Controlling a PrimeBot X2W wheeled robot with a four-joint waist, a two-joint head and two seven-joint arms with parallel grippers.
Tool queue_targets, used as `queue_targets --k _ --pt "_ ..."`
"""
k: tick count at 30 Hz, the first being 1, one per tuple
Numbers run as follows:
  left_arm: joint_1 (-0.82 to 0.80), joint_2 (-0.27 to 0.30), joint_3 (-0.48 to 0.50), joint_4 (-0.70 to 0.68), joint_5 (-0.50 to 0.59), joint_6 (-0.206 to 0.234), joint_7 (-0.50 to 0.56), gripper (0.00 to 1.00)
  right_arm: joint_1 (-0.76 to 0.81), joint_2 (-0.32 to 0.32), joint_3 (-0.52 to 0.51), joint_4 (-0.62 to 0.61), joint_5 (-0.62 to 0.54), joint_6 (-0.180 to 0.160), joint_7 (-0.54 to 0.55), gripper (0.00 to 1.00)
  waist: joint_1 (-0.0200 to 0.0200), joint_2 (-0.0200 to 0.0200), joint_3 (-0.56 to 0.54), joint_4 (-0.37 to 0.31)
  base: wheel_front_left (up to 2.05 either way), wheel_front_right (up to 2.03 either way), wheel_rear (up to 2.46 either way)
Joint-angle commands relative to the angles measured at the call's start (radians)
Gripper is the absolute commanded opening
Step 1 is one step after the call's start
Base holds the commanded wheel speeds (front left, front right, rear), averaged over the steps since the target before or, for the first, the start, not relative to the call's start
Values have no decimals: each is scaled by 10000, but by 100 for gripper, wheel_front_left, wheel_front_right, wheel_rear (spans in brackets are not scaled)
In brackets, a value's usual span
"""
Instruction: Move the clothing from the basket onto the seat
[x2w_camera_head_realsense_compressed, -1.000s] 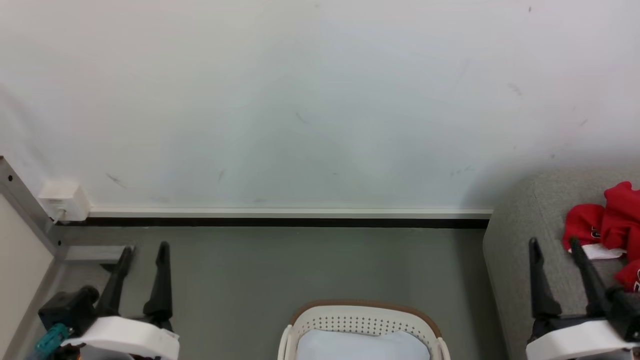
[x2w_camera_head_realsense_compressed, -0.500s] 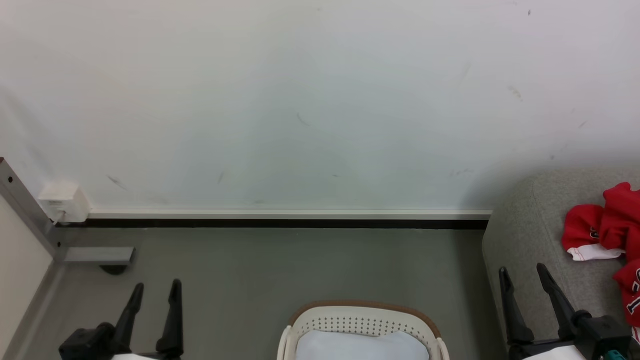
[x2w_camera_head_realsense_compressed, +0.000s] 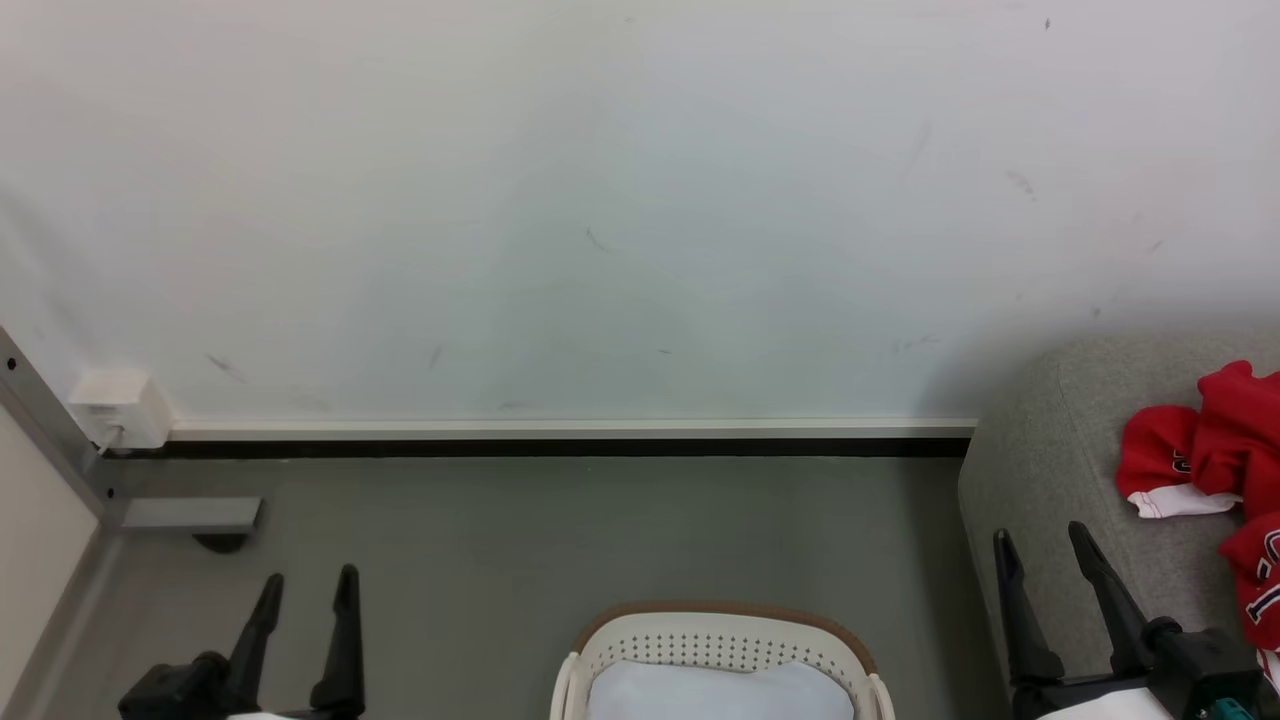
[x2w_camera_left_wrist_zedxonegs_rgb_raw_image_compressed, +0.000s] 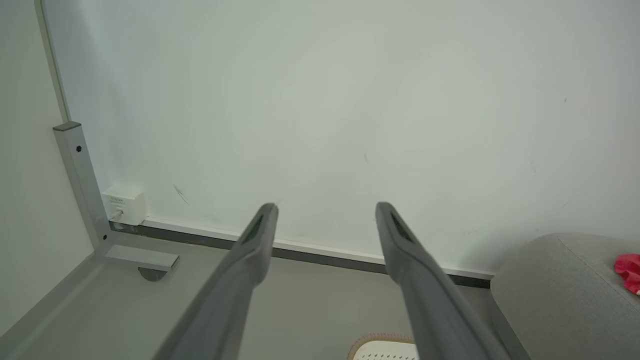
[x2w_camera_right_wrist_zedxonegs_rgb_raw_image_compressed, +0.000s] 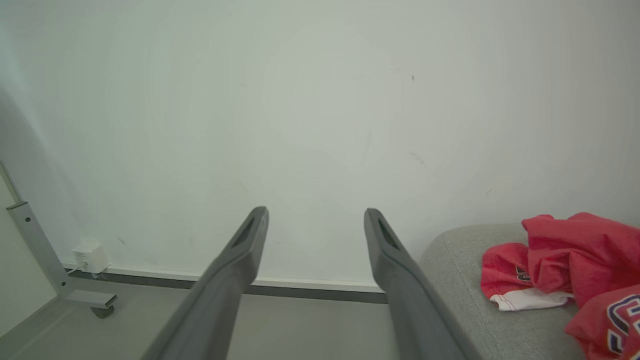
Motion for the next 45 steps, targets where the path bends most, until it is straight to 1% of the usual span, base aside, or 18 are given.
queue_targets --k 1,14,18,19,24,34,45 --pt "-42 -20 40 50 105 -28 -2 100 66 0 18 -50 54 -23 -31 100 0 0 7 5 0 0 0" --pt "-108 -159 174 101 361 -76 -2 100 138 0 114 15 175 -23 -32 100 0 0 9 -18 0 0 0" --pt "-89 -174 77 128 211 -65 -1 100 131 0 131 63 179 -23 -32 100 0 0 7 -32 0 0 0" --pt "-93 -181 26 186 41 -67 41 0 132 6 95 92 251 -20 12 0 0 0 10 -36 0 0 0" --pt "84 -317 32 422 -7 -86 65 0 137 19 148 288 265 2 45 0 0 0 13 -37 0 0 0" --pt "-65 -346 155 358 -1848 -85 603 0 64 -12 -84 235 2153 0 528 0 0 0 52 -24 0 0 0" --pt "-171 -376 222 244 -3645 -83 1066 0 -15 -38 -316 187 3968 -2 1002 0 0 0 95 -10 0 0 0"
